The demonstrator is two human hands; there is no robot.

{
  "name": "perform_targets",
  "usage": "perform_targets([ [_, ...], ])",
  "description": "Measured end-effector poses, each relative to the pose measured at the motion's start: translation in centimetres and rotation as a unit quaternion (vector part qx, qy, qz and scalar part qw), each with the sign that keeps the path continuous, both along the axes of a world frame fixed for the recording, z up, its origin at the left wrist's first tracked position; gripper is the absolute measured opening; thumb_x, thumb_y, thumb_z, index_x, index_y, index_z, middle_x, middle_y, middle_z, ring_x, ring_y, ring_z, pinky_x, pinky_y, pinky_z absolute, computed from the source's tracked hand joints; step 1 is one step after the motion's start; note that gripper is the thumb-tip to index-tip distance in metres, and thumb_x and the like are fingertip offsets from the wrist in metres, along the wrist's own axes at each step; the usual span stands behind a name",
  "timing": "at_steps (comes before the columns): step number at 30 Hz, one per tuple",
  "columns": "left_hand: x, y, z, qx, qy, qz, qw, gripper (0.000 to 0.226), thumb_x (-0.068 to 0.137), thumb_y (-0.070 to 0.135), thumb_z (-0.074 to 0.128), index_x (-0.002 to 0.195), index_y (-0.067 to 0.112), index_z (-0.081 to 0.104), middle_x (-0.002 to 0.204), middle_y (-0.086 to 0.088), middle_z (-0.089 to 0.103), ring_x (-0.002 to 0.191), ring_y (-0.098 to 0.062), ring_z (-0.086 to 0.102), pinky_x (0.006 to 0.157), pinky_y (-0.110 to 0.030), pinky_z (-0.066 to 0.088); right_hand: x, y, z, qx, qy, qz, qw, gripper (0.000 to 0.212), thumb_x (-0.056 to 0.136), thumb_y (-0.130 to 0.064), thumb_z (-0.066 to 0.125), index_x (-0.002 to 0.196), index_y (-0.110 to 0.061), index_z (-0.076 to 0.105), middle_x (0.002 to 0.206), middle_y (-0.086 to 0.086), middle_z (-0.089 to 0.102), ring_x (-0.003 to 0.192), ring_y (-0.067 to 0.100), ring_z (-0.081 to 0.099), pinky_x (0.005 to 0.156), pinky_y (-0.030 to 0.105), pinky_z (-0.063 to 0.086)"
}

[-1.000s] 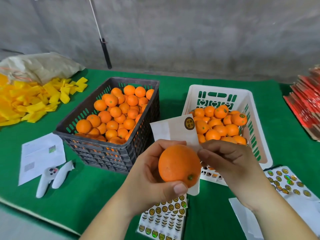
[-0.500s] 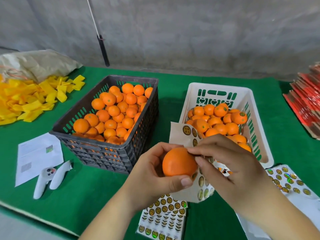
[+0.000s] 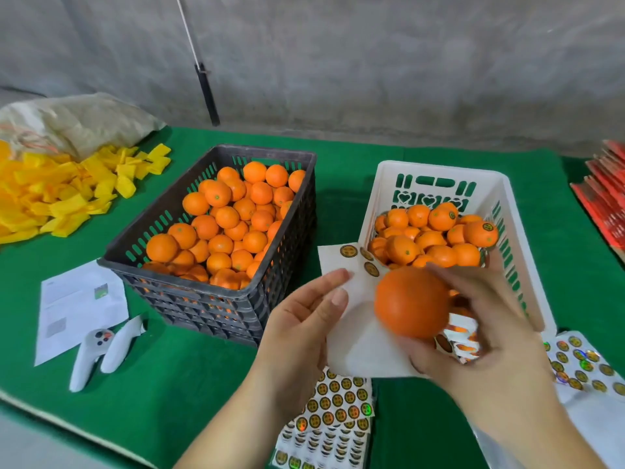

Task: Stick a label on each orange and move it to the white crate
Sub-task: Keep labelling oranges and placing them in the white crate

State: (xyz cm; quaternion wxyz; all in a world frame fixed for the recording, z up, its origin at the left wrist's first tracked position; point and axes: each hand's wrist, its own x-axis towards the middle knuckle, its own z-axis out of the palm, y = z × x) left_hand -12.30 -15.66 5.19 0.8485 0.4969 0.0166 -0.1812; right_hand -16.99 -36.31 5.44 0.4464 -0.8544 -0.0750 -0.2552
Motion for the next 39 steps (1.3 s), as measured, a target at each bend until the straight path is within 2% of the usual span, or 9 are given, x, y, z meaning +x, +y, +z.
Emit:
perform_targets([
  [6,2.3,0.4,-1.5,0.044,-0.090,-0.003,0.995,0.030,0.090,0.008,0.074,0.113,0.028,0.074,0.112,-0.013,0.073,0.101,-0.033,0.066,0.091,-0.051,0.055,4.9,-4.8,-1.1,-0.003,0.231,-0.162,0.959,0.123,0.072,-0.090,0.062,0.165,-0.042,-0.001,0.170,0.001,0.021,0.156,0.031,0.020,0.121,0.062,0.024],
  [9,4.4,1.1,-1.8,-0.001,-0.121,-0.056,0.991,0.048,0.092,0.004,0.069,0.132,0.029,0.062,0.118,-0.016,0.073,0.102,-0.030,0.071,0.092,-0.048,0.058,5.1,-2.0,-2.9,0.280,0.344,0.025,0.896,0.104,0.058,-0.098,0.066,0.151,-0.063,0.036,0.164,-0.022,0.036,0.153,0.018,0.037,0.126,0.057,0.026],
  [12,7.2,2.3,-2.1,0.024,-0.116,-0.092,0.989,0.060,0.095,0.006,0.069,0.146,0.029,0.051,0.126,-0.023,0.070,0.114,-0.037,0.070,0.098,-0.053,0.057,5.5,0.9,-4.7,0.502,0.365,0.176,0.764,0.070,0.067,-0.050,0.098,0.132,-0.043,0.071,0.147,-0.005,0.064,0.132,0.019,0.064,0.105,0.047,0.055],
  [15,11.4,4.9,-2.9,0.198,-0.184,-0.108,0.957,0.052,0.100,0.018,0.068,0.148,0.018,0.048,0.130,-0.013,0.071,0.122,-0.032,0.067,0.101,-0.042,0.056,7.2,2.2,-5.1,0.513,0.293,0.136,0.795,0.043,0.080,-0.022,0.081,0.123,-0.029,0.077,0.133,0.005,0.073,0.118,0.026,0.073,0.085,0.040,0.064],
  [20,21.4,12.4,-5.7,0.717,-0.228,-0.121,0.648,0.040,0.099,0.004,0.054,0.137,0.016,0.056,0.137,-0.007,0.059,0.119,-0.033,0.060,0.098,-0.045,0.050,10.1,1.8,-5.0,0.474,0.231,0.085,0.846,0.044,0.088,-0.024,0.070,0.131,-0.032,0.071,0.131,0.002,0.075,0.118,0.026,0.073,0.090,0.052,0.061],
  [24,25.1,14.4,-9.8,0.811,-0.041,-0.415,0.409,0.053,0.101,0.020,0.060,0.151,0.022,0.040,0.132,-0.011,0.054,0.103,-0.033,0.057,0.078,-0.039,0.049,10.9,2.3,-5.0,0.481,0.231,0.095,0.840,0.037,0.086,-0.025,0.070,0.122,-0.032,0.076,0.125,0.003,0.077,0.112,0.025,0.076,0.079,0.038,0.064],
  [31,26.3,14.7,-11.5,0.858,0.010,-0.367,0.359,0.051,0.092,0.029,0.078,0.136,0.011,0.061,0.141,-0.004,0.058,0.130,-0.032,0.057,0.096,-0.041,0.053,10.1,3.0,-5.8,0.485,0.247,0.108,0.832,0.046,0.089,-0.021,0.069,0.134,-0.030,0.070,0.133,0.003,0.073,0.122,0.027,0.071,0.096,0.050,0.059],
  [34,25.7,14.8,-8.8,0.847,-0.012,-0.323,0.423,0.055,0.081,0.043,0.082,0.124,0.015,0.063,0.118,-0.003,0.063,0.106,-0.027,0.063,0.075,-0.038,0.054,9.2,2.7,-5.8,0.495,0.243,0.092,0.830,0.043,0.088,-0.019,0.068,0.128,-0.035,0.073,0.131,0.002,0.074,0.120,0.026,0.072,0.095,0.051,0.060],
  [39,19.6,14.6,-2.8,0.484,-0.039,0.003,0.874,0.058,0.070,0.056,0.086,0.117,0.028,0.064,0.106,-0.003,0.074,0.101,-0.026,0.072,0.079,-0.033,0.058,7.7,1.9,-5.6,0.508,0.231,0.102,0.824,0.046,0.085,-0.026,0.073,0.130,-0.032,0.072,0.134,0.003,0.073,0.122,0.026,0.071,0.091,0.047,0.061],
])
